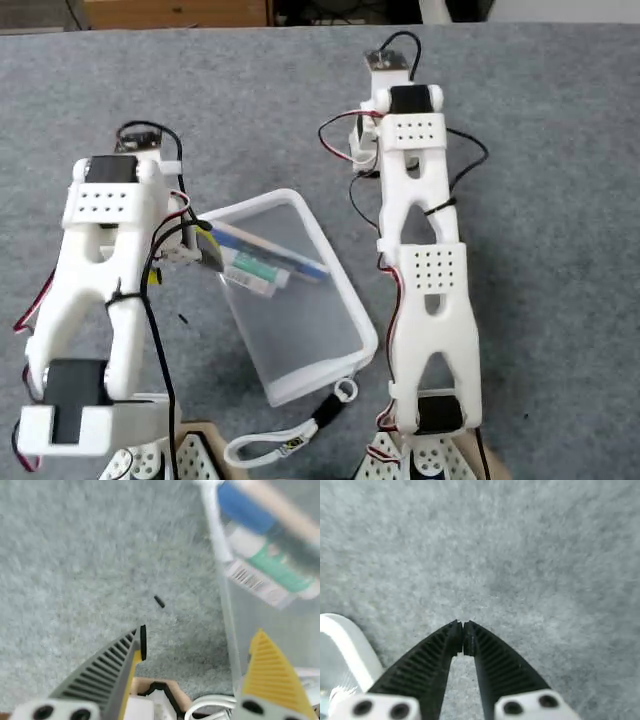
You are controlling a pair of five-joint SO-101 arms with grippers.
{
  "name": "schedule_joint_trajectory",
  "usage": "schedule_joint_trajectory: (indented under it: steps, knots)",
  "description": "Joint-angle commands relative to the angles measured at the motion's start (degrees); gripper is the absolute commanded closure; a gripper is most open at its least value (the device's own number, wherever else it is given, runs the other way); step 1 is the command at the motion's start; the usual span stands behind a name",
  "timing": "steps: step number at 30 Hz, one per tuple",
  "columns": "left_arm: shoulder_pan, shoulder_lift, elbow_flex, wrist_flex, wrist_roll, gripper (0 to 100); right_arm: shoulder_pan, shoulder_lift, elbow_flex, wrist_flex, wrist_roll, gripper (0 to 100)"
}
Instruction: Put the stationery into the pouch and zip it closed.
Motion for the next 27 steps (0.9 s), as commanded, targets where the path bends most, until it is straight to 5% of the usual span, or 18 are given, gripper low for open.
schedule_joint_trajectory:
  steps: [1, 23, 27]
  knots:
    - [-0.7, 4.5, -0.3, 0.3, -0.9, 66, 0.8, -6.3, -2.3, 0.5, -0.2, 98.5]
    - [13.0, 26.7, -20.8, 0.7, -2.0, 66, 7.5, -7.7, -2.3, 0.6, -0.2, 98.5]
    - [11.9, 34.3, -26.4, 1.1, 3.0, 66, 9.1, -7.7, -2.3, 0.6, -0.2, 98.5]
